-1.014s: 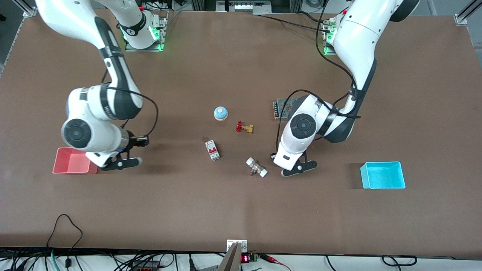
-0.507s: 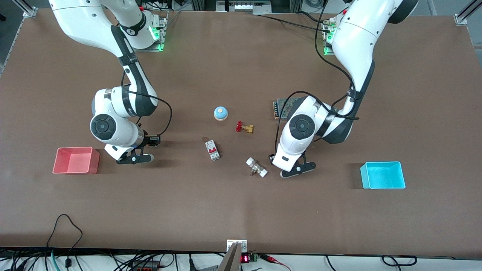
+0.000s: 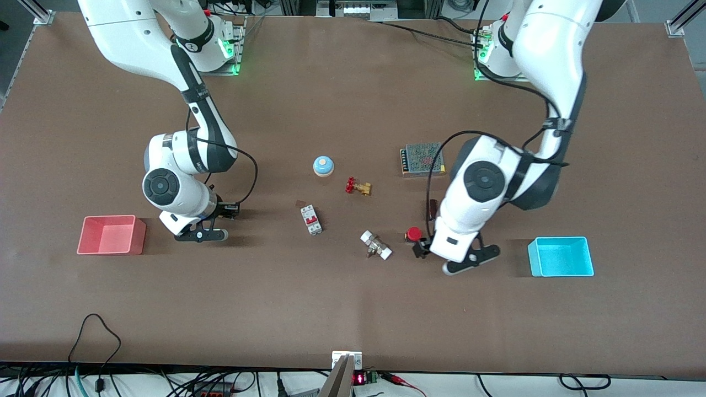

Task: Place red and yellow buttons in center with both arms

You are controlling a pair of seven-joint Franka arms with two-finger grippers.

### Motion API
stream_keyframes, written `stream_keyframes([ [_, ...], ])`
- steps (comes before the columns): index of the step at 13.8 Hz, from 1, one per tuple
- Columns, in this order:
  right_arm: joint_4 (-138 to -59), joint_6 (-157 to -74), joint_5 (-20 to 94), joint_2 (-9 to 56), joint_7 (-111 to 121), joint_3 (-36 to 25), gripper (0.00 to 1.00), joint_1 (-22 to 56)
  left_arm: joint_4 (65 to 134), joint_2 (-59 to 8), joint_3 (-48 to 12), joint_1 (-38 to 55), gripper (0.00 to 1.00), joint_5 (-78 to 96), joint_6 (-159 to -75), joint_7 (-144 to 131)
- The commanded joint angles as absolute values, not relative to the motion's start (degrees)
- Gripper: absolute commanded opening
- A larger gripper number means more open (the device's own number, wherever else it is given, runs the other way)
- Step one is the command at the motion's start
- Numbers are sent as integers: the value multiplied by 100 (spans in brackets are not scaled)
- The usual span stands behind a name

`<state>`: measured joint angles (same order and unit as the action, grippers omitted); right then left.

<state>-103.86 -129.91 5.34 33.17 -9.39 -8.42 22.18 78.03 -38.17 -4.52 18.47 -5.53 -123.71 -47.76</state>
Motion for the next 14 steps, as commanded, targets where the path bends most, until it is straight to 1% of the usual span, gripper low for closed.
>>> stream_keyframes([
  [1,-10459,-13122,554,3357,-914,-888,25,2294,7954,-3368,-483,1592,100,-642,-11911,-4370],
  [4,-10450,-13166,545,3375,-914,-888,26,2294,7972,-2990,-492,1354,100,-633,-11427,-3746],
  [5,-10424,-13157,562,3375,-923,-888,51,2285,7980,-2884,-492,1240,100,-624,-11313,-3466],
  [6,-10398,-13140,571,3366,-992,-888,100,2311,7980,-2805,-492,1135,100,-624,-11216,-3219],
  [8,-10293,-13096,589,3192,-1002,-888,100,2303,7989,-2638,-501,941,100,-615,-11075,-2779],
  [10,-10266,-13061,589,2780,-976,-931,100,2259,7998,-2453,-501,766,100,-615,-10856,-2358],
  [14,-9942,-12439,589,2006,-915,-1124,100,1996,8279,-1917,-545,274,100,-571,-10670,-1347],
])
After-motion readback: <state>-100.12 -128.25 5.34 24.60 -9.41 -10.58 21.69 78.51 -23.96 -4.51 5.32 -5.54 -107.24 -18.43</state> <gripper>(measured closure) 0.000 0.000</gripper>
